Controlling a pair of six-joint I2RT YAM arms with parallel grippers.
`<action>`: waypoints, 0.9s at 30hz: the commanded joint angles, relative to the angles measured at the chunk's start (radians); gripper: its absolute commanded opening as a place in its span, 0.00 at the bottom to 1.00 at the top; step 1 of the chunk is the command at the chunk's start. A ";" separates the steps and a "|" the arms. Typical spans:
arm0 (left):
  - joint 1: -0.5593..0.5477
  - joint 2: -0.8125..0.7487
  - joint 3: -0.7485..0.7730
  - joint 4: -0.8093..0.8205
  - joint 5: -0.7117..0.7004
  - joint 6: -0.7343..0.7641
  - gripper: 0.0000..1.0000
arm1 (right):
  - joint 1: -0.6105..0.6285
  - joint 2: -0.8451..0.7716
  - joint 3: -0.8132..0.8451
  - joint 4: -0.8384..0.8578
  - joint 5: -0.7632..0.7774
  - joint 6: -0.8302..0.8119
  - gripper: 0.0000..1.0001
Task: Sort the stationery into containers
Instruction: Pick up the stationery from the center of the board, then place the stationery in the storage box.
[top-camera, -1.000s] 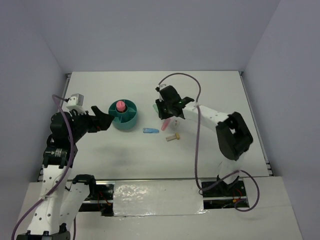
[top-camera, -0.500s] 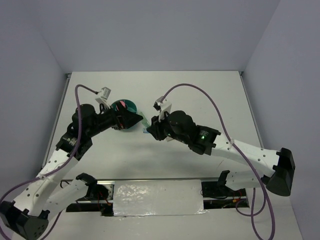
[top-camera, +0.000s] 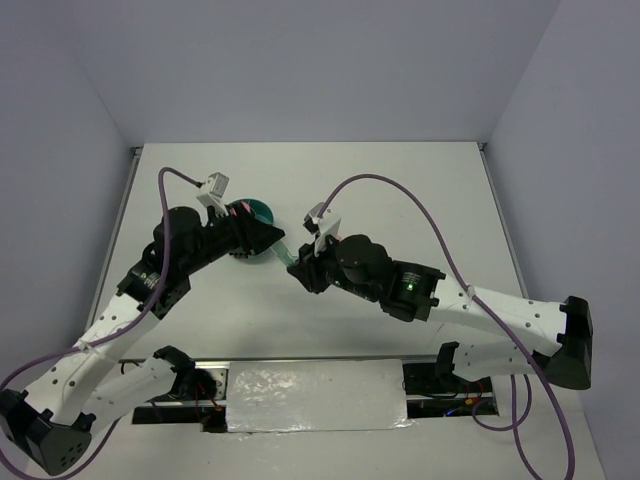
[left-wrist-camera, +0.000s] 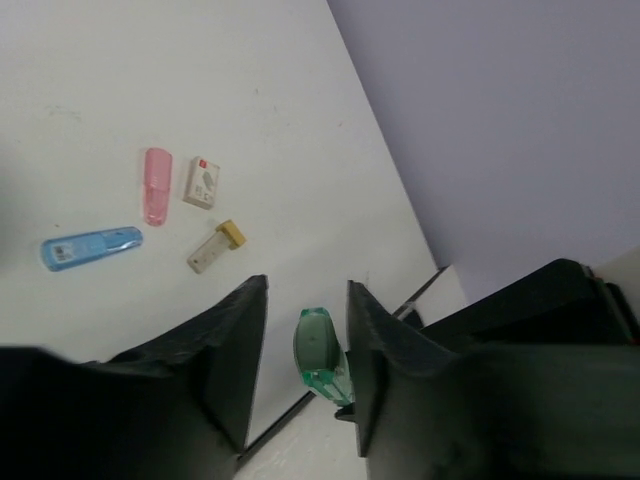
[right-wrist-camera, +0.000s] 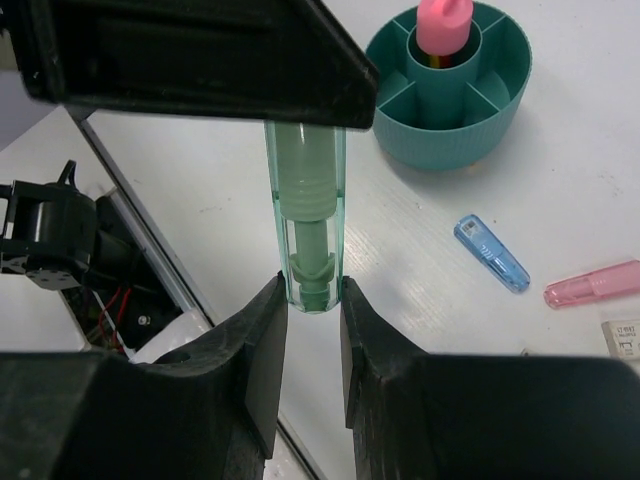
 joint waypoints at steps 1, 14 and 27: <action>-0.006 -0.009 0.052 0.037 -0.014 0.015 0.46 | 0.013 0.001 0.034 0.048 0.020 -0.005 0.11; -0.006 -0.052 0.022 -0.019 -0.136 0.051 0.00 | 0.008 -0.002 0.034 0.054 0.077 0.033 0.90; 0.005 0.043 0.039 -0.196 -1.172 -0.099 0.00 | 0.001 -0.193 -0.116 -0.122 0.297 0.170 1.00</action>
